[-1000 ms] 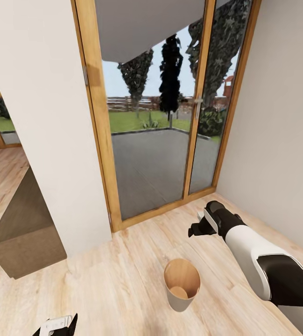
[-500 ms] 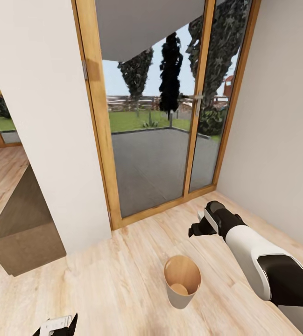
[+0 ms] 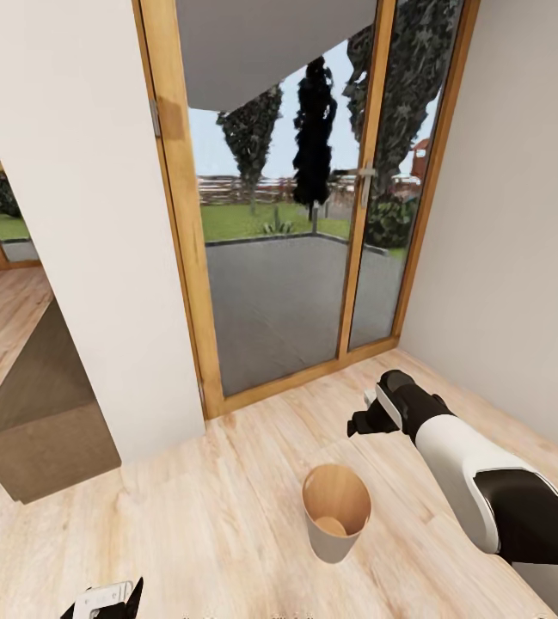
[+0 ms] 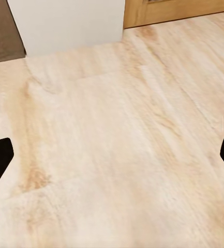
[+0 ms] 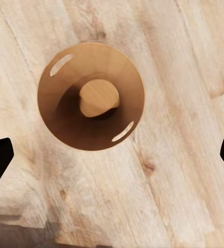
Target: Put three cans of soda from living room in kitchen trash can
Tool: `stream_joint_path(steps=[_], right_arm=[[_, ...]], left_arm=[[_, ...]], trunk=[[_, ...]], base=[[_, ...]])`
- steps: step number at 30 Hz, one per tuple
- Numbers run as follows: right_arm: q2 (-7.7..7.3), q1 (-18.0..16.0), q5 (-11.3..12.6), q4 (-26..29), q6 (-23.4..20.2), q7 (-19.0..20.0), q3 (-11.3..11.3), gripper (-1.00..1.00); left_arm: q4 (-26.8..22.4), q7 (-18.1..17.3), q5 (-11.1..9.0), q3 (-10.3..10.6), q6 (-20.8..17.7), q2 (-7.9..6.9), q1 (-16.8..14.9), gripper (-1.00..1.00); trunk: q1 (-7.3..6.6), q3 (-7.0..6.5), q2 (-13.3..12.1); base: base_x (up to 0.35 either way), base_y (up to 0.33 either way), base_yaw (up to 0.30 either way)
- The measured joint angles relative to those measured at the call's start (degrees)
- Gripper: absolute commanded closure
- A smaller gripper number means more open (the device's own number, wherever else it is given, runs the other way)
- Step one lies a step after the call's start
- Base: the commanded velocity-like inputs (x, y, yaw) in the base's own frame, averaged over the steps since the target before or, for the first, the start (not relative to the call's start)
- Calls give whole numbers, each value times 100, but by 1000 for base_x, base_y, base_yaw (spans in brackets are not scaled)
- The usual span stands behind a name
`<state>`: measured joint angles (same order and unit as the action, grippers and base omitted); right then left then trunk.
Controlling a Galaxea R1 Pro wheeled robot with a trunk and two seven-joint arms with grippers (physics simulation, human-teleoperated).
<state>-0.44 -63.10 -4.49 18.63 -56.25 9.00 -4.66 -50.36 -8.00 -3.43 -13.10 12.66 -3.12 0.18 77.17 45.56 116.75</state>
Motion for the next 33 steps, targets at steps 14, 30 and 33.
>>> stream_joint_path(steps=[14,30,33], right_arm=[[-8,0,-7,0,0,-2,0,-100],[-9,4,-9,1,0,-4,0,-100],[-9,5,-9,0,0,-4,0,-100]], left_arm=[[-7,1,-11,5,12,-3,1,-100],[-9,-1,-18,0,21,-11,4,-100],[-9,-1,-18,0,20,-12,2,-100]], trunk=[[23,18,42],[23,18,42],[23,18,42]], base=[[35,-38,0],[158,-24,0],[246,29,0]])
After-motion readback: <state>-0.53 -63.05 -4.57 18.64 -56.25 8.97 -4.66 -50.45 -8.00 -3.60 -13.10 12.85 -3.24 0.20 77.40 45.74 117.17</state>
